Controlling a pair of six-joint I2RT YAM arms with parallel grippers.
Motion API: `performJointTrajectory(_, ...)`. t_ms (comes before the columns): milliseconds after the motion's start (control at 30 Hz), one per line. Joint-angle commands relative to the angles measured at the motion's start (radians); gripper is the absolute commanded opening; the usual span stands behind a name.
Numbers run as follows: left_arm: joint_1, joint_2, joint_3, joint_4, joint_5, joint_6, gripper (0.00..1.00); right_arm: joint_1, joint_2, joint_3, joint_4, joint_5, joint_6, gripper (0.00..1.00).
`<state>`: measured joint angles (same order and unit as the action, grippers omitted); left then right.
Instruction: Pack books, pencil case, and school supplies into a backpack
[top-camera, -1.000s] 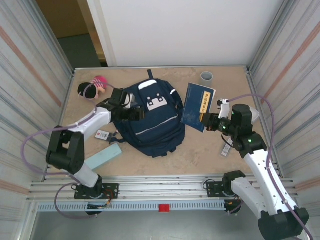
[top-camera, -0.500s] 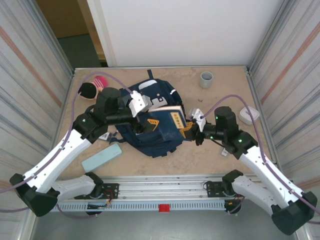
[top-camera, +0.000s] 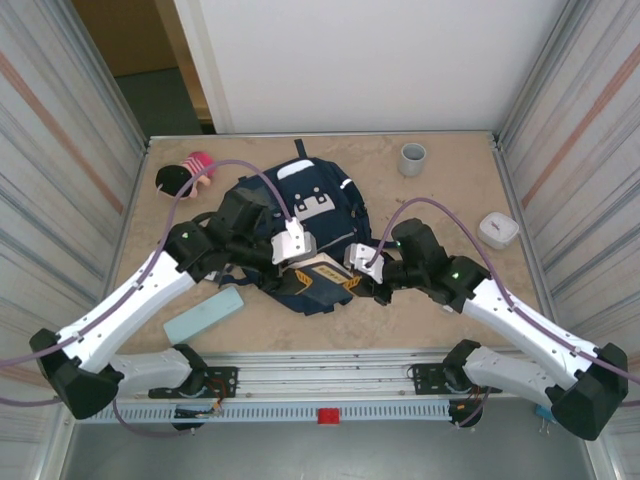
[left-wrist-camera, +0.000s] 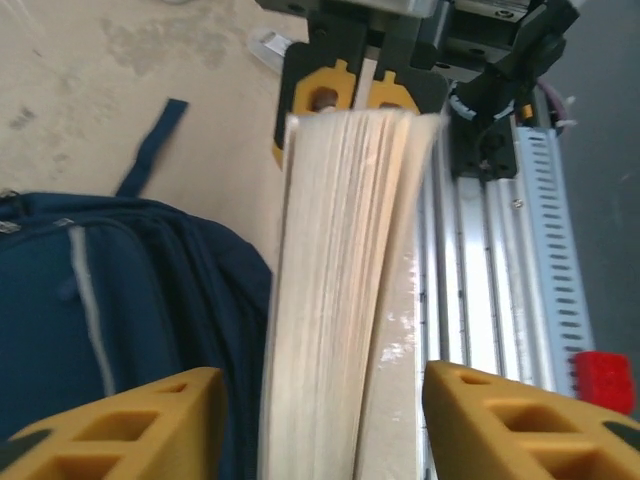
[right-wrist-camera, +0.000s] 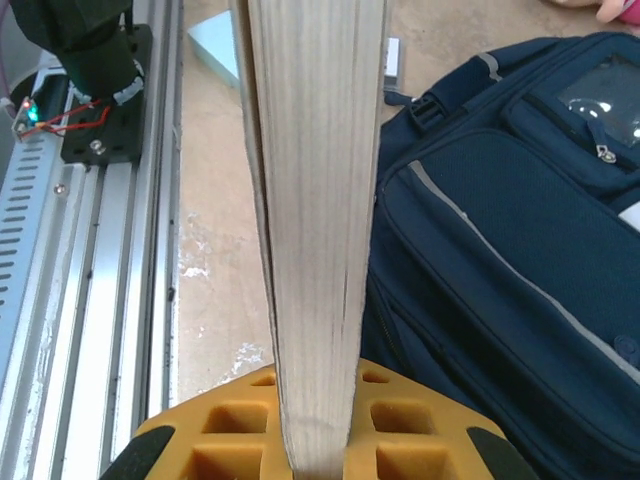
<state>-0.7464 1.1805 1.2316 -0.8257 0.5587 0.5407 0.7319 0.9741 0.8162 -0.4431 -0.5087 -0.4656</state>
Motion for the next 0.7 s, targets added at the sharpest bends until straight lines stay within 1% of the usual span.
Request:
performJointTrajectory(0,-0.007,0.017,0.04,-0.079,0.06,0.028,0.36,0.003,-0.012,0.052,0.055,0.013,-0.018,0.04)
performJointTrajectory(33,-0.008,0.016,0.039,-0.075,0.062,0.027,0.21,0.003,-0.019,0.054,0.078,0.017,0.005,0.08)
performJointTrajectory(67,-0.001,0.011,0.032,-0.063,0.063,0.02,0.1,-0.003,-0.03,0.052,0.102,0.02,0.037,0.18)
performJointTrajectory(100,0.01,0.004,0.023,-0.046,0.071,0.01,0.05,-0.015,-0.043,0.047,0.126,0.02,0.078,0.29)
performJointTrajectory(133,0.04,-0.01,0.001,-0.012,0.102,-0.01,0.03,-0.039,-0.063,0.031,0.165,0.017,0.14,0.42)
performJointTrajectory(167,0.085,-0.03,-0.029,0.042,0.158,-0.039,0.01,-0.076,-0.088,0.008,0.21,0.001,0.211,0.54)
performJointTrajectory(233,0.171,-0.073,-0.105,0.19,0.313,-0.139,0.0,-0.171,-0.141,-0.055,0.312,-0.09,0.35,0.64)
performJointTrajectory(267,0.207,-0.095,-0.146,0.297,0.391,-0.201,0.0,-0.242,-0.172,-0.099,0.381,-0.164,0.429,0.67)
performJointTrajectory(333,0.249,-0.132,-0.223,0.498,0.492,-0.338,0.0,-0.353,-0.224,-0.179,0.523,-0.269,0.591,0.71)
performJointTrajectory(367,0.258,-0.145,-0.254,0.58,0.517,-0.391,0.0,-0.402,-0.248,-0.216,0.595,-0.302,0.676,0.73)
performJointTrajectory(433,0.264,-0.153,-0.273,0.657,0.543,-0.448,0.0,-0.46,-0.272,-0.266,0.689,-0.344,0.798,0.76)
performJointTrajectory(533,0.267,-0.145,-0.271,0.727,0.56,-0.526,0.0,-0.476,-0.252,-0.285,0.761,-0.421,0.899,0.78)
performJointTrajectory(667,0.272,-0.128,-0.276,0.841,0.552,-0.656,0.0,-0.453,-0.187,-0.296,0.898,-0.53,1.023,0.78)
